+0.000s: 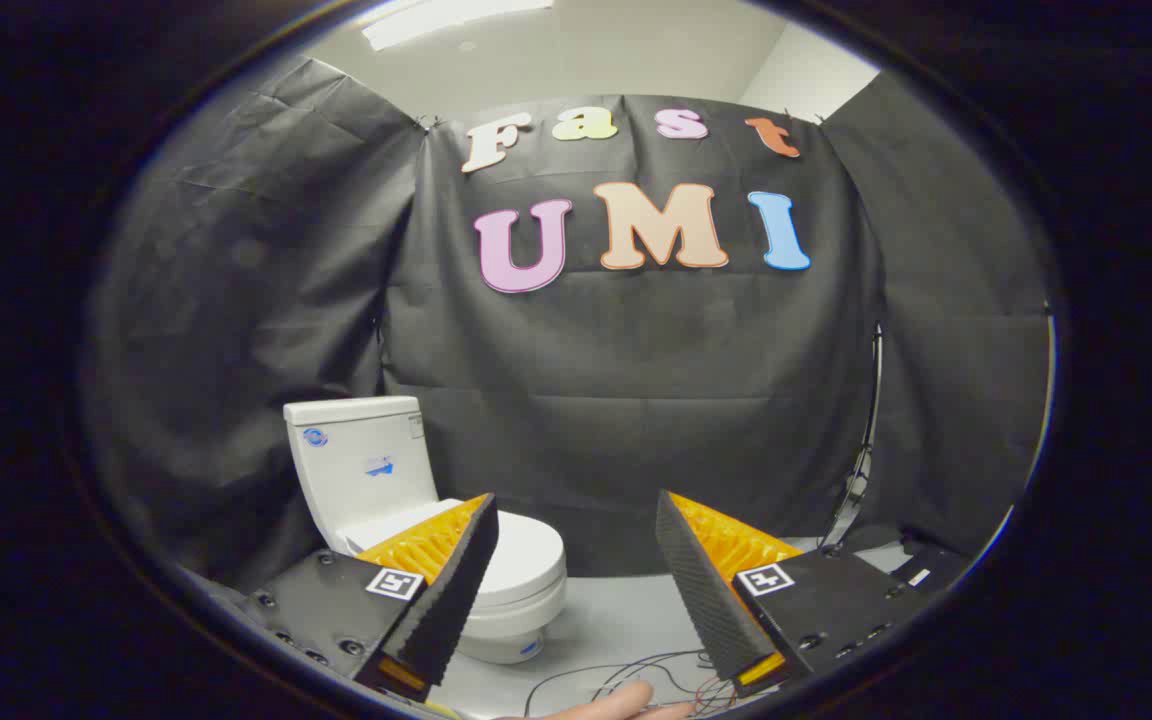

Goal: Open the toilet lid.

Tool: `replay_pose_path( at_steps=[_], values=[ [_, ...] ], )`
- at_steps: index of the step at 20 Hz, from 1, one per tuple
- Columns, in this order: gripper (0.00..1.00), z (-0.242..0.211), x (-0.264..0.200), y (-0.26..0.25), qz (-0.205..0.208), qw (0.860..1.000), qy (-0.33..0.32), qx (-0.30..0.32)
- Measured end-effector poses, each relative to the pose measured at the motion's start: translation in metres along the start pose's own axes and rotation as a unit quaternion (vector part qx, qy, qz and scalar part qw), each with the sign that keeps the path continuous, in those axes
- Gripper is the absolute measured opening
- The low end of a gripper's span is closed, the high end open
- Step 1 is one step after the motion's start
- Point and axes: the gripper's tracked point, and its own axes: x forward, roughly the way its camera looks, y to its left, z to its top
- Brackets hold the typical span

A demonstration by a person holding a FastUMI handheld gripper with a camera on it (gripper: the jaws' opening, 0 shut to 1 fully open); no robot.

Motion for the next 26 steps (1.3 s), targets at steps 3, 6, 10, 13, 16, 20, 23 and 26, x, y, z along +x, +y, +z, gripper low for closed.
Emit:
replay_pose_path(
  at_steps=[3, 6, 10, 13, 16, 20, 23, 26],
  values=[
    [0.99, 0.0, 0.004, 0.0, 0.0, 1.0, 0.001, -0.002],
    [0.99, 0.0, 0.015, 0.001, -0.001, 1.0, 0.0, -0.006],
    [0.99, 0.001, 0.031, 0.007, 0.0, 1.0, -0.003, -0.03],
    [0.99, -0.001, 0.032, 0.007, -0.003, 0.999, 0.006, -0.04],
    [1.0, 0.004, 0.031, 0.006, -0.003, 0.999, -0.005, -0.041],
    [1.0, 0.023, 0.035, 0.01, 0.006, 0.999, -0.041, -0.025],
    [0.99, 0.018, 0.047, 0.016, 0.015, 0.999, -0.032, -0.029],
    [0.99, 0.03, 0.055, 0.02, -0.005, 0.998, -0.043, -0.048]
  ],
)
